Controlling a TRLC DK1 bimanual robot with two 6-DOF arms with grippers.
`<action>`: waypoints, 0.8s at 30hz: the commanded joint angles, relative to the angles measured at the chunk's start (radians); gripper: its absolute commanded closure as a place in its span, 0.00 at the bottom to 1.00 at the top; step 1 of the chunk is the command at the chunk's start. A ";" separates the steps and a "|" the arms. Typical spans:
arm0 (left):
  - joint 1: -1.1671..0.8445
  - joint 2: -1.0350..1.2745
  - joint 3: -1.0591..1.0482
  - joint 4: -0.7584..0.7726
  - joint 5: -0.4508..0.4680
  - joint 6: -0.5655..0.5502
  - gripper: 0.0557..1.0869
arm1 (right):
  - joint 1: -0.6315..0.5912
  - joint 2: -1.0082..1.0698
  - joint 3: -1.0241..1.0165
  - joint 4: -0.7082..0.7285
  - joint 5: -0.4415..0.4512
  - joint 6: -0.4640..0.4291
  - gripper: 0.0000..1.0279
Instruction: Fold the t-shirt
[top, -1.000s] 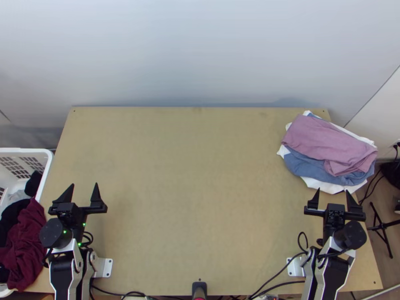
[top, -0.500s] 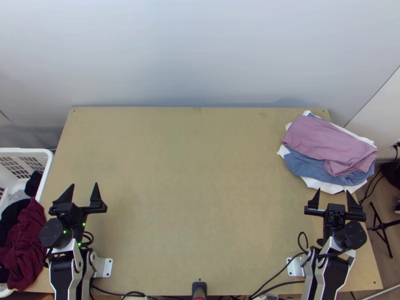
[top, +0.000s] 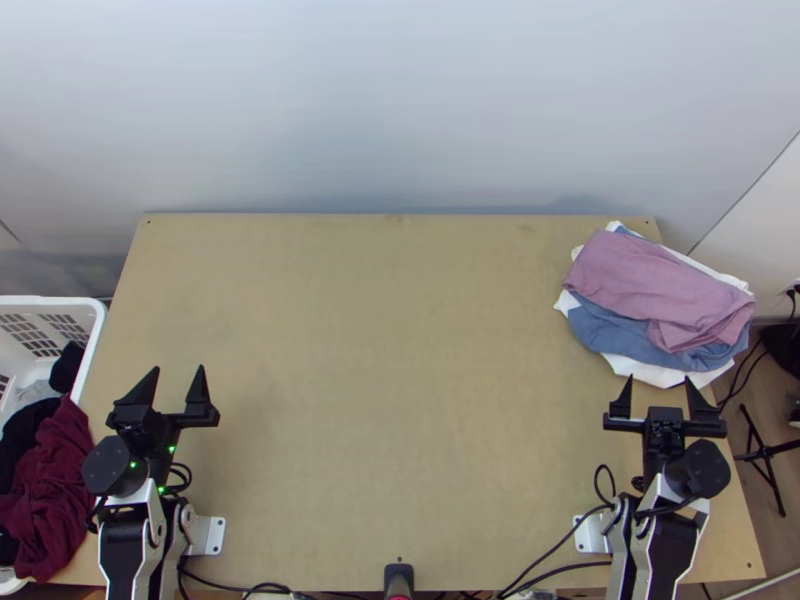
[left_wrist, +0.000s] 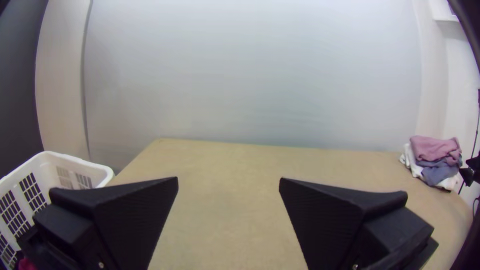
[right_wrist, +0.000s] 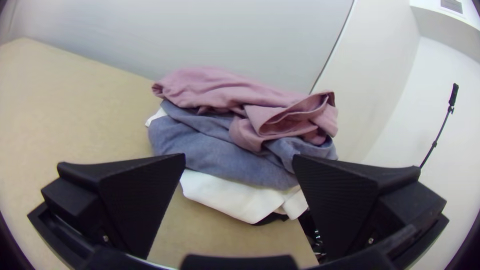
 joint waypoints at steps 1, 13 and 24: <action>-0.012 0.001 0.009 0.009 -0.001 0.053 0.05 | 0.022 0.002 0.001 -0.002 0.021 -0.075 0.03; 0.091 0.236 0.419 -0.299 0.033 0.127 0.05 | 0.027 0.212 0.243 -0.071 0.081 -0.121 0.03; 0.434 0.549 0.756 -0.683 0.048 0.418 0.05 | 0.074 0.694 0.781 -0.330 0.078 0.158 0.03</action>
